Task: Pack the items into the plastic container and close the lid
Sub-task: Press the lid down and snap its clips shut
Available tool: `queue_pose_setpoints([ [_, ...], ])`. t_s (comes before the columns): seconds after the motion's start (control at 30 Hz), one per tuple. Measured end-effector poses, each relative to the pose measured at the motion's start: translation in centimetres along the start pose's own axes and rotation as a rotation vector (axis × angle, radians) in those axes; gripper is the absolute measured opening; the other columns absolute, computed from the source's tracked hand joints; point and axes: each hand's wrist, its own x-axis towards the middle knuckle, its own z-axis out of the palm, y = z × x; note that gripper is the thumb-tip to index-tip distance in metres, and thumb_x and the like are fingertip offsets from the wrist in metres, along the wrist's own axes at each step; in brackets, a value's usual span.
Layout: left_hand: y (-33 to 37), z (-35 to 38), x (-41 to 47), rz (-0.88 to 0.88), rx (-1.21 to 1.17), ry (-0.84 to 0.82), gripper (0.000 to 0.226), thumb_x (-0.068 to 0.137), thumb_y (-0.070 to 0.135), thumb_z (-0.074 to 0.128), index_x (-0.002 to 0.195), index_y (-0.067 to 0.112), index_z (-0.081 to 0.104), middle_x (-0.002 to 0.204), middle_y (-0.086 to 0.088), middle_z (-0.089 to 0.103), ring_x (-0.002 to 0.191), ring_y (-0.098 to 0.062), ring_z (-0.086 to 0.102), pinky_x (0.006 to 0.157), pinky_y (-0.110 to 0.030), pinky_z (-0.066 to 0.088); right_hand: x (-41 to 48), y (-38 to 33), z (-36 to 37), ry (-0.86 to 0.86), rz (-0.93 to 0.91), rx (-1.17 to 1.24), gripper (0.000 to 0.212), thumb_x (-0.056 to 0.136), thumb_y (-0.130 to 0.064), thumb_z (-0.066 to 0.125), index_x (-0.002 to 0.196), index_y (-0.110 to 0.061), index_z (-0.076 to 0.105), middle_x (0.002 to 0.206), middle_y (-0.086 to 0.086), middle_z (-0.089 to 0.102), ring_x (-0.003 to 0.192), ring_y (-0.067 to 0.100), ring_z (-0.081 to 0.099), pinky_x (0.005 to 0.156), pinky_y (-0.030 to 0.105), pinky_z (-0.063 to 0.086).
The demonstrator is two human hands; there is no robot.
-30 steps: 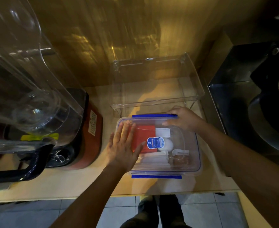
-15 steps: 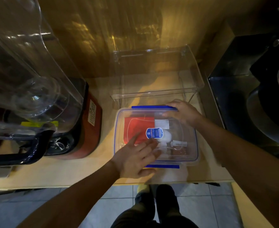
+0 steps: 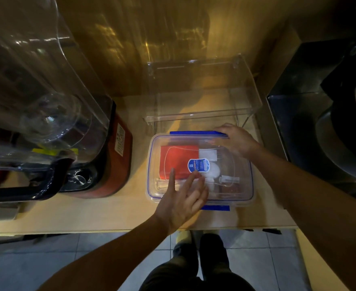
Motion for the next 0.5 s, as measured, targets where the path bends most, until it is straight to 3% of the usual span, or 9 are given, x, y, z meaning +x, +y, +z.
queue_pose_setpoints([
  [0.13,-0.3,-0.4,-0.1,0.064,-0.116,0.134,0.069,0.075,0.041,0.065,0.131,0.008,0.042,0.139,-0.017,0.052,0.133,-0.039,0.041,0.101,-0.069,0.033,-0.2,-0.2,0.0,-0.012,0.022,0.045,0.051,0.080,-0.043,0.065,0.122,-0.016,0.058,0.114,0.005,0.056,0.105,0.023,0.055,0.094,0.047,0.047],
  [0.33,-3.0,-1.1,0.8,0.201,-0.241,0.287,0.054,0.069,0.052,0.066,0.114,0.022,0.065,0.120,-0.003,0.069,0.118,-0.022,0.060,0.102,-0.058,0.039,-0.5,-0.3,0.0,-0.003,0.044,0.028,0.046,0.080,-0.042,0.066,0.118,-0.017,0.060,0.109,0.003,0.056,0.102,0.022,0.055,0.091,0.043,0.048],
  [0.5,-4.4,-1.5,1.5,0.281,-0.345,0.266,0.046,0.076,0.056,0.060,0.110,0.024,0.065,0.115,0.000,0.069,0.113,-0.020,0.062,0.104,-0.067,0.029,-0.2,-0.5,-0.4,-0.050,0.029,0.016,0.042,0.081,-0.039,0.066,0.117,-0.017,0.061,0.104,0.000,0.051,0.104,0.024,0.054,0.095,0.041,0.046],
])
